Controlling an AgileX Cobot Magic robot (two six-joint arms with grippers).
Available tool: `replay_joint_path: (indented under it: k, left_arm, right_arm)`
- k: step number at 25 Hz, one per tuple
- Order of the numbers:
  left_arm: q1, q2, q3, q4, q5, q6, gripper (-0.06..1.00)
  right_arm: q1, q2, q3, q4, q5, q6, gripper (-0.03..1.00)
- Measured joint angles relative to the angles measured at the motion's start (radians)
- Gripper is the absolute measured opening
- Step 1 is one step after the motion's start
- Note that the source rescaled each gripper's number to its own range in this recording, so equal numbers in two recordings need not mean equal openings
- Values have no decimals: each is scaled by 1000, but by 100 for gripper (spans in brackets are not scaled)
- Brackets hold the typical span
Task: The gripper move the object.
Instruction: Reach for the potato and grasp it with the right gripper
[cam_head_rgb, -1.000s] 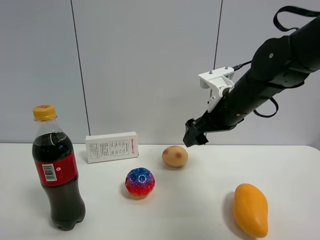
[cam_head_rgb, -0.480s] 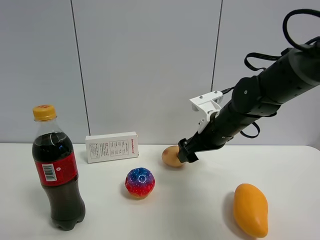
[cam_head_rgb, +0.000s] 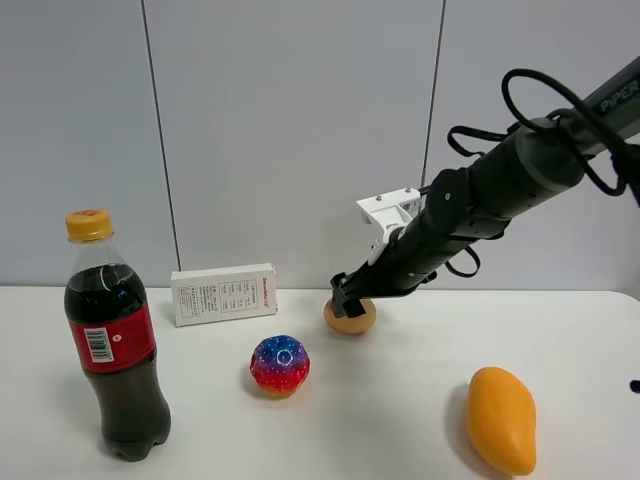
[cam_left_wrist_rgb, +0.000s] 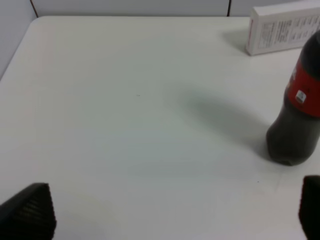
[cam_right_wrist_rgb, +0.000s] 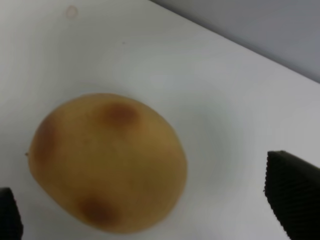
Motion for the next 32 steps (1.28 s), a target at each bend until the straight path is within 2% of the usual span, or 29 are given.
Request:
replay_joint_path:
  k: [10, 18, 20, 22, 25, 30, 32]
  left_arm:
    - [0, 0, 0, 0, 0, 0, 100]
    - [0, 0, 0, 0, 0, 0, 100]
    - [0, 0, 0, 0, 0, 0, 100]
    - [0, 0, 0, 0, 0, 0, 100]
    - [0, 0, 0, 0, 0, 0, 100]
    - [0, 0, 0, 0, 0, 0, 100]
    - [0, 0, 0, 0, 0, 0, 100]
  right_arm:
    - [7, 57, -13, 0, -38, 112, 100]
    - [8, 68, -13, 0, -88, 136, 100]
    - [8, 72, -13, 0, -113, 137, 96]
    - [8, 73, -13, 1, -133, 145, 89]
    - [8, 73, -13, 1, -149, 177, 71]
    - [8, 73, -13, 0, -130, 279, 20]
    - [8, 71, -13, 0, -119, 321, 7]
